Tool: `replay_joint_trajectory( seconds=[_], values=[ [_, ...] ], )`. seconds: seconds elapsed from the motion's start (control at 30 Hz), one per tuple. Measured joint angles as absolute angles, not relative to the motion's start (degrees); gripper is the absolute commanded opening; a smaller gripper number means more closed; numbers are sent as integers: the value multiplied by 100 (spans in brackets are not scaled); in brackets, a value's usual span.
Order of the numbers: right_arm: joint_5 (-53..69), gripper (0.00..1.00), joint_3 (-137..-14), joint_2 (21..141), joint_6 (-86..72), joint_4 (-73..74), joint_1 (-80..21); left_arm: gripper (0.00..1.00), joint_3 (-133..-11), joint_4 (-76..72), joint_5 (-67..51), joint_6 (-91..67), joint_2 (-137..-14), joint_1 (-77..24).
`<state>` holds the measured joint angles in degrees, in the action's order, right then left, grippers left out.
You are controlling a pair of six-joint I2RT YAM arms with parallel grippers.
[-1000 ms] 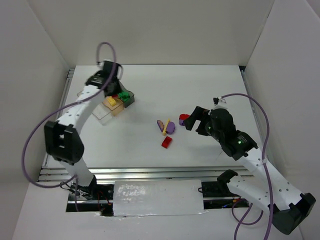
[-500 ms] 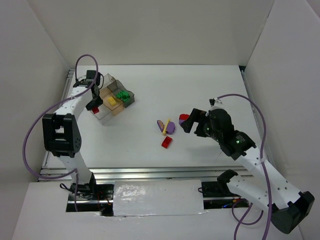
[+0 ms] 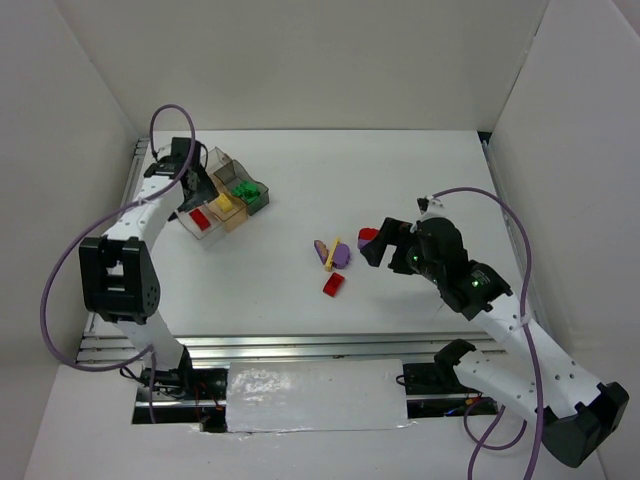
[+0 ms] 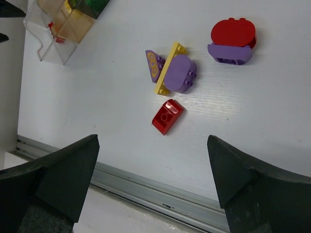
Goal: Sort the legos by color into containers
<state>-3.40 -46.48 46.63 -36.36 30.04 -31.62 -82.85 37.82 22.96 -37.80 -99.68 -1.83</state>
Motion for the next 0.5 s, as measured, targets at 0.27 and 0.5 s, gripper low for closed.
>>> replay_joint_trajectory(
  seconds=[0.27, 0.5],
  values=[
    [-1138, 100, -4759, 4333, -3911, 3376, -3162, 100, -7550, 2910, 1966, -3605, -8571, -3465],
    [-1424, 100, -4956, 3953, -3933, 3664, -3162, 100, -7413, 2613, 1929, -3586, -9430, -5371]
  ],
)
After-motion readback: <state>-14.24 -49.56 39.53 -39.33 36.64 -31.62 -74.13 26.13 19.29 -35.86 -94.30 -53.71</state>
